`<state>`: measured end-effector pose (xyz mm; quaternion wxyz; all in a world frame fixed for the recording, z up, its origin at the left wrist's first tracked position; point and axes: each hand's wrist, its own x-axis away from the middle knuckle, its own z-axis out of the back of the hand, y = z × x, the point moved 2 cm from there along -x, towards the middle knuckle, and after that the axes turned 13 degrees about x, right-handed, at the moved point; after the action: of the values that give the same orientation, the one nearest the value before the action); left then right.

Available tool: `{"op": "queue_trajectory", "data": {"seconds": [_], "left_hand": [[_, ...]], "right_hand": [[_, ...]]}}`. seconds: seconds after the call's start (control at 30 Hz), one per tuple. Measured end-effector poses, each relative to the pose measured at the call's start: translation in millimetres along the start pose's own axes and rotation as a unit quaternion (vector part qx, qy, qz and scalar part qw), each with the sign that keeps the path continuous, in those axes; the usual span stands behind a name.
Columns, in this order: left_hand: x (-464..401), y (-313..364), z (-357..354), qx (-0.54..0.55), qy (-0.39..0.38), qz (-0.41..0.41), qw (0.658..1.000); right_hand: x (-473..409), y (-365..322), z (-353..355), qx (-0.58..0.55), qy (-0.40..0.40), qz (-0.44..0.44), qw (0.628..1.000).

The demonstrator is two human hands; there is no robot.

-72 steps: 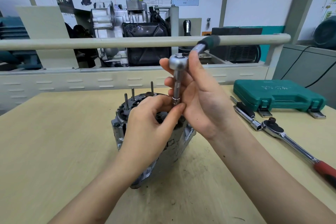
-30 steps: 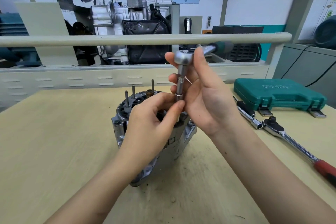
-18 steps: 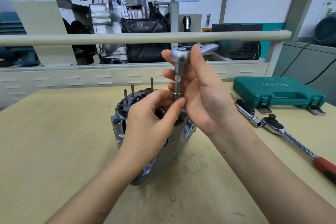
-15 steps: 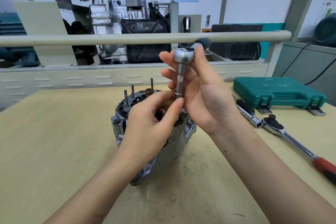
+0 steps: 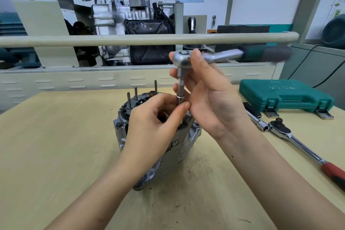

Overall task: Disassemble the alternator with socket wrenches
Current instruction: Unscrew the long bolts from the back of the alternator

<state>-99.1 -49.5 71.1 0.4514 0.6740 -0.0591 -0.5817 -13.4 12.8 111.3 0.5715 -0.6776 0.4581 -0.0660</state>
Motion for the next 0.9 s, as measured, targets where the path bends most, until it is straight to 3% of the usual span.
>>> {"op": "queue_trajectory", "data": {"seconds": [0.23, 0.67, 0.9], "left_hand": [[0.0, -1.5, 0.1, -0.015, -0.036, 0.002, 0.999], [-2.1, -3.1, 1.1, -0.004, 0.019, -0.010, 1.000], [0.1, -1.4, 0.6, -0.028, -0.021, -0.007, 0.999]], "right_hand": [[-3.1, -0.4, -1.3, 0.016, -0.034, -0.051, 0.998], [-2.5, -2.0, 1.4, -0.004, 0.006, -0.008, 1.000], [-4.6, -1.3, 0.8, 0.006, -0.023, -0.044, 0.999]]}}
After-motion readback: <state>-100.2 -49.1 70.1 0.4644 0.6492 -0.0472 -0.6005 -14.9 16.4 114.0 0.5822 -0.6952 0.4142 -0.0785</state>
